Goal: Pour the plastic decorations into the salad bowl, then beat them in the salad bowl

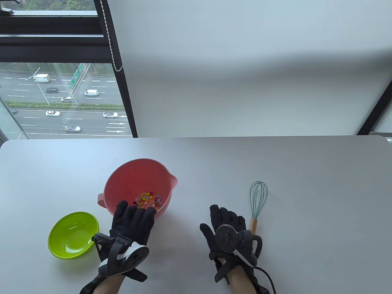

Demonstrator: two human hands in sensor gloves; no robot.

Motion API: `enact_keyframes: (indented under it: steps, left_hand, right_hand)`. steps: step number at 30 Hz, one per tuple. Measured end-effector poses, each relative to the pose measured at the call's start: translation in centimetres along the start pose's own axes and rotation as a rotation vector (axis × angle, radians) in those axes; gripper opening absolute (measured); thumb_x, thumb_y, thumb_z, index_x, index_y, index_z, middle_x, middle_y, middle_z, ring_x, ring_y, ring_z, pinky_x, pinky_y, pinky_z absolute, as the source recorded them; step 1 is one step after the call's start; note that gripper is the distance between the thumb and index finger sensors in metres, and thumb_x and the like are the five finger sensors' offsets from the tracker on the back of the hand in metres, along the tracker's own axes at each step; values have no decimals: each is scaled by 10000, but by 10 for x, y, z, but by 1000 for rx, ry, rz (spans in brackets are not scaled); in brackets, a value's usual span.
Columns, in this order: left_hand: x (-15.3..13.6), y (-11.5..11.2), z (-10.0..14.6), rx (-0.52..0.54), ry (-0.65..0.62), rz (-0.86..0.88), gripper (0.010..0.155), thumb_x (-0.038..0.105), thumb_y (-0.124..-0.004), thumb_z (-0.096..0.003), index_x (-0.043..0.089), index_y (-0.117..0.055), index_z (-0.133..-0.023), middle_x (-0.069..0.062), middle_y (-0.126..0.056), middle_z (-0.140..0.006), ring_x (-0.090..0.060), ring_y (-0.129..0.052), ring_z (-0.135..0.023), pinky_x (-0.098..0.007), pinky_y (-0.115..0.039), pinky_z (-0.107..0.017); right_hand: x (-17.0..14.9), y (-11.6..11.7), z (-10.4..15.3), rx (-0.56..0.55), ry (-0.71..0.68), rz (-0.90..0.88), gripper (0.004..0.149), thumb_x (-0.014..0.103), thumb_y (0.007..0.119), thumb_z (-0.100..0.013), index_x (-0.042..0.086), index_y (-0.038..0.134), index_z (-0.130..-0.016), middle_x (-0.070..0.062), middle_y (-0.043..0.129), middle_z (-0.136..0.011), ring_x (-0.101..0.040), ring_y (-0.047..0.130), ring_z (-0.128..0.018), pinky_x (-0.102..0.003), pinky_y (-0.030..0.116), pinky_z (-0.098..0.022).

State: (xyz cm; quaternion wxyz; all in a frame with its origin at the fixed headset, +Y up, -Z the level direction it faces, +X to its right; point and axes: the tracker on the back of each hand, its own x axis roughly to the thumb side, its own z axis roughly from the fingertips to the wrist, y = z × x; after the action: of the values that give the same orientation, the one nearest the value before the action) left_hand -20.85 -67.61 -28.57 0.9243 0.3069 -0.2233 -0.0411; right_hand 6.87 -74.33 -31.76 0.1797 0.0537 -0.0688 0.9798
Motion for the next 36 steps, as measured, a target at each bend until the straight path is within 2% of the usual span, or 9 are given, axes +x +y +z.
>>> enact_keyframes:
  steps: [7,10,14,25,28,30,32,33,36]
  left_hand:
    - [33,11,-1,20,-103,28,455,384,-828,-487,182,-837,-894,3,-894,-767,-276,-860,-758,-596,-506,-770]
    - [42,13,-1,12,-133,35,457,387,-826,-489,180,-835,-896,4,-893,-767,-273,-861,-757,-596,-504,-771]
    - [55,13,0,10,-179,34,452,385,-831,-487,183,-838,-892,7,-897,-763,-271,-865,-754,-596,-505,-771]
    - [73,4,3,-47,-258,45,456,411,-829,-487,198,-834,-890,19,-897,-765,-263,-869,-758,-596,-486,-781]
    - [78,4,2,-77,-310,22,458,433,-829,-489,225,-827,-897,43,-896,-778,-244,-872,-779,-590,-484,-789]
    - [74,4,1,-60,-313,15,469,483,-807,-497,263,-820,-911,68,-895,-807,-232,-865,-815,-586,-479,-795]
    - [61,5,1,-26,-245,99,572,592,-736,-504,285,-756,-986,63,-843,-918,-251,-821,-882,-592,-461,-801]
    - [50,5,1,-26,-190,197,630,614,-710,-515,268,-700,-1041,27,-782,-988,-284,-769,-924,-602,-422,-806]
    - [18,2,1,41,-11,309,680,610,-667,-545,233,-605,-1108,-49,-679,-1072,-340,-674,-984,-609,-358,-807]
  right_hand:
    - [-2,0,-1,8,16,10,713,666,550,-560,269,472,-1146,-87,598,-1139,-410,625,-981,-609,449,-734]
    - [-4,-1,-3,19,36,18,662,610,598,-575,263,515,-1133,-84,620,-1129,-411,631,-978,-609,448,-733]
    - [-8,0,-4,32,61,24,659,602,615,-576,256,524,-1130,-90,620,-1127,-412,624,-980,-609,434,-735]
    - [-14,-3,-5,34,99,32,635,578,627,-578,241,571,-1113,-91,642,-1114,-412,624,-977,-607,431,-735]
    - [-17,-5,-5,15,112,33,611,543,634,-585,249,560,-1115,-88,642,-1112,-409,625,-975,-604,419,-738]
    - [-20,-8,-4,-9,126,39,631,572,631,-582,254,543,-1120,-86,634,-1114,-406,619,-977,-599,406,-742]
    - [-24,-14,-3,-61,164,36,650,586,638,-580,282,486,-1134,-81,617,-1117,-403,604,-981,-596,390,-746]
    - [-27,-18,-2,-98,179,44,665,595,641,-581,349,387,-1144,-70,596,-1119,-393,602,-980,-594,387,-748]
    - [-35,-28,0,-193,238,75,691,609,681,-568,354,393,-1142,-51,706,-1023,-380,683,-915,-595,414,-736]
